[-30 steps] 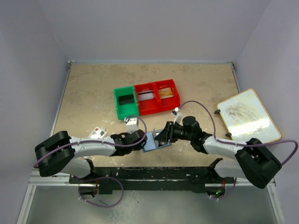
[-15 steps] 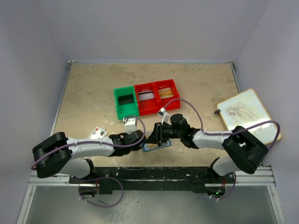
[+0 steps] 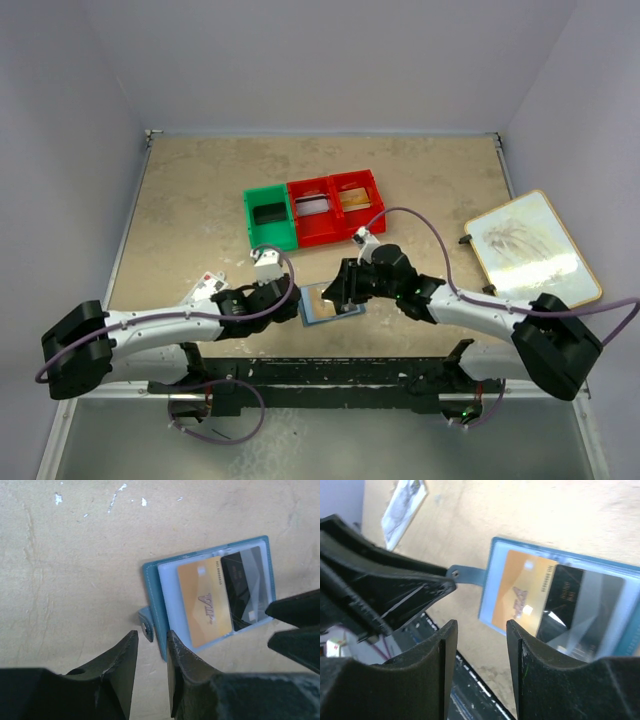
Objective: Take the credit cards out of the card holder
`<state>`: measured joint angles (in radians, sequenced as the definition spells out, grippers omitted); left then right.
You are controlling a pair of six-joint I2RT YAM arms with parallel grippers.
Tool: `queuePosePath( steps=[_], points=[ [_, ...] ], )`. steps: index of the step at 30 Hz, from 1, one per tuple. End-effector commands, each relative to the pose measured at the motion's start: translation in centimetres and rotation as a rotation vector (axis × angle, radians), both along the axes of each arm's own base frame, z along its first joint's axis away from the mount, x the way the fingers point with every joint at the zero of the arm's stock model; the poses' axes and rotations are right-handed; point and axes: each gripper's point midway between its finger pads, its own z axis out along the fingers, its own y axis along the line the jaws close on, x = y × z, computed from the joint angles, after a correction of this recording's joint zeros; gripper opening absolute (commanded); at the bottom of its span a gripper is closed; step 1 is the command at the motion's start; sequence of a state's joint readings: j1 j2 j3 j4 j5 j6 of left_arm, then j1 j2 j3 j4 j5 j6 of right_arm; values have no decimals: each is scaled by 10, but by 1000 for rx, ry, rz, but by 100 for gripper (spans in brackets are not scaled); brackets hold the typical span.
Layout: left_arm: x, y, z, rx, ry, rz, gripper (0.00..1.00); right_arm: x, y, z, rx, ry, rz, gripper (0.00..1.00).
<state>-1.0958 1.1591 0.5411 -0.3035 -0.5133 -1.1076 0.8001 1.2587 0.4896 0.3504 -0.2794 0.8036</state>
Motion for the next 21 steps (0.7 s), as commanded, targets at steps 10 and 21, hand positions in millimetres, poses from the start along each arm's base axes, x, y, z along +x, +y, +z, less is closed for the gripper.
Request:
queuePosePath(
  steps=[10,21],
  points=[
    [-3,-63,36,-159,-33,-170,31,1,-19,-27,-37,68,-98,48],
    [-2,-58,6,-23,-6,-129,32,-2,-2,-40,-20,74,5,44]
  ],
)
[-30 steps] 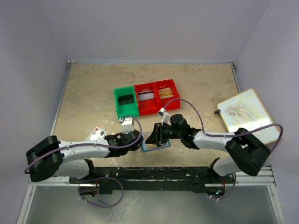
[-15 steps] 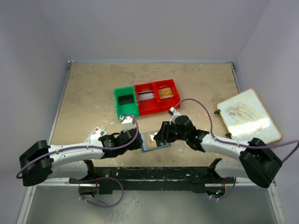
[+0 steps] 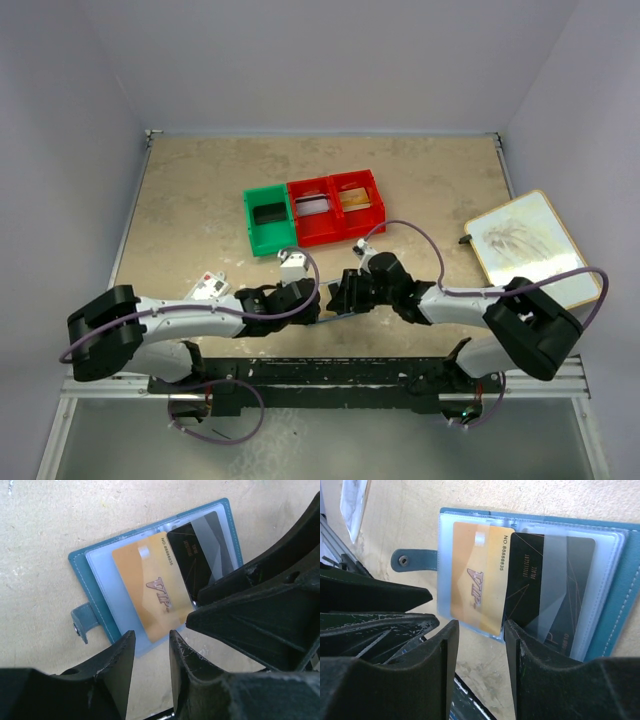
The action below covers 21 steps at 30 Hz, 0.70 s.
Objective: Take the credit cards out of the card holder
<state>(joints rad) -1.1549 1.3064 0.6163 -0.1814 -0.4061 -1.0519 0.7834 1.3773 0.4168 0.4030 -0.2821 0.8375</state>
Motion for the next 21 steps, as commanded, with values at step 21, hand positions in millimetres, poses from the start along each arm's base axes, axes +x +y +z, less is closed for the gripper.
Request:
queuePosePath(
  steps=[21],
  points=[
    [5,23,-32,150,-17,82,19,1,12,-5,80,51,-20,35]
  ],
)
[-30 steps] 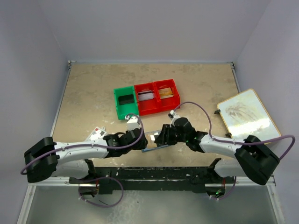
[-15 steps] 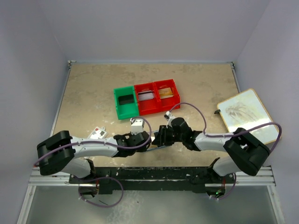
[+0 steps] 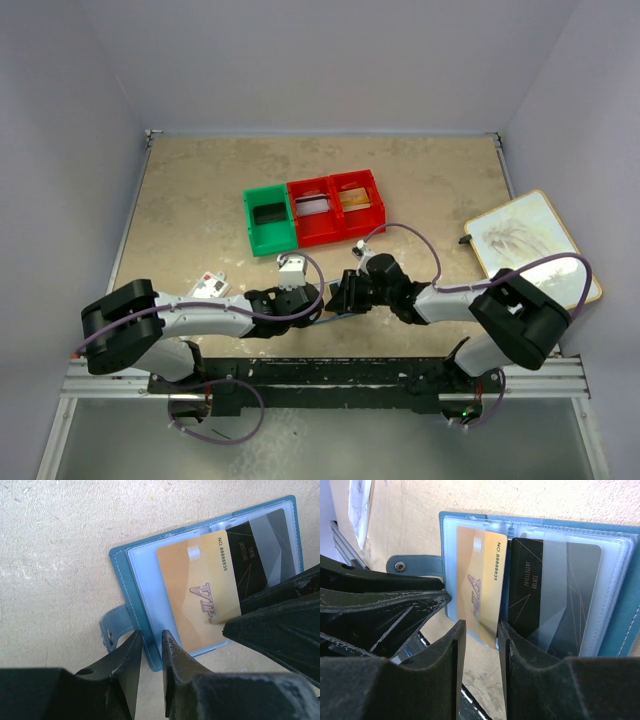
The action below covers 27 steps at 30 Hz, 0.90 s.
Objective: Take the credit cards out of the card holder
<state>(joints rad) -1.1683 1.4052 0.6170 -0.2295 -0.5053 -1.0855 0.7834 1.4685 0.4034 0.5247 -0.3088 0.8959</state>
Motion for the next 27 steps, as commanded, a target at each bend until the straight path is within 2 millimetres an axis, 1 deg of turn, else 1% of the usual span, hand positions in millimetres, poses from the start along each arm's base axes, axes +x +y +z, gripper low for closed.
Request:
queuePosePath(
  steps=[1,3,6,8,9,12,14,20,22,23,24,25,27],
  points=[
    [1,2,-1,6,-11,12,19,0,3,5,38,8,-6,34],
    [0,2,-1,6,-12,10,19,1,4,7,38,5,-9,33],
    [1,1,0,4,-13,10,19,2,4,9,44,1,-13,28],
    [1,0,1,2,-13,8,18,2,4,10,46,1,-14,28],
    [1,0,1,2,-15,7,18,3,5,10,48,1,-15,25],
    [2,0,2,5,-17,6,19,2,5,10,56,8,-23,22],
    [2,0,3,7,-18,7,18,3,5,10,60,7,-26,17],
    [2,0,4,10,-19,7,18,5,7,10,62,7,-30,14],
    [2,0,6,11,-22,6,19,6,8,11,68,8,-33,9],
    [3,0,9,14,-28,11,19,7,9,12,72,10,-36,9],
    [5,-1,17,2,-46,14,19,7,9,13,74,10,-37,8],
    [7,-4,28,-14,-70,5,19,7,9,14,77,8,-37,4],
    [13,-9,52,-56,-121,-4,23,7,10,16,84,5,-40,2]
  ],
)
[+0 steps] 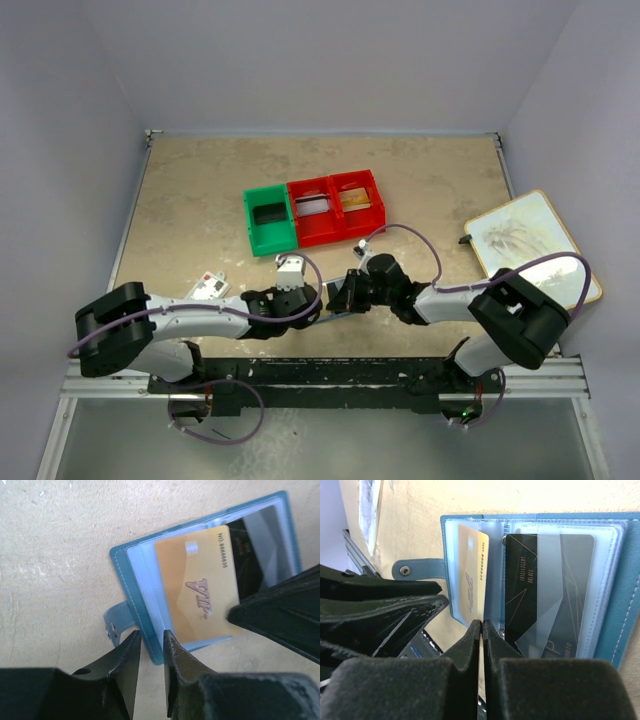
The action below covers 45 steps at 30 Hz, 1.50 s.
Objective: Take the credit cards out of the card holder
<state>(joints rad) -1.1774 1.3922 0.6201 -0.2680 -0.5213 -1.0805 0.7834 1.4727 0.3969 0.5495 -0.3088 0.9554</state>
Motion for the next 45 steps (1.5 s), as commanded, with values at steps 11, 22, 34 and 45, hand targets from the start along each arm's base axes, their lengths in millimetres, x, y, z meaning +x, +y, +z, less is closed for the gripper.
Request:
queuePosePath(
  steps=[11,22,34,45],
  points=[
    [27,-31,71,-178,-174,30,31,3,7,10,62,-19,3,1],
    [28,-34,29,-131,-128,58,18,3,8,8,70,-10,4,1],
    [23,-9,3,-73,-100,140,1,7,18,19,122,1,-6,13],
    [21,-6,0,-50,-96,118,0,28,27,22,130,-7,2,20]
  ],
)
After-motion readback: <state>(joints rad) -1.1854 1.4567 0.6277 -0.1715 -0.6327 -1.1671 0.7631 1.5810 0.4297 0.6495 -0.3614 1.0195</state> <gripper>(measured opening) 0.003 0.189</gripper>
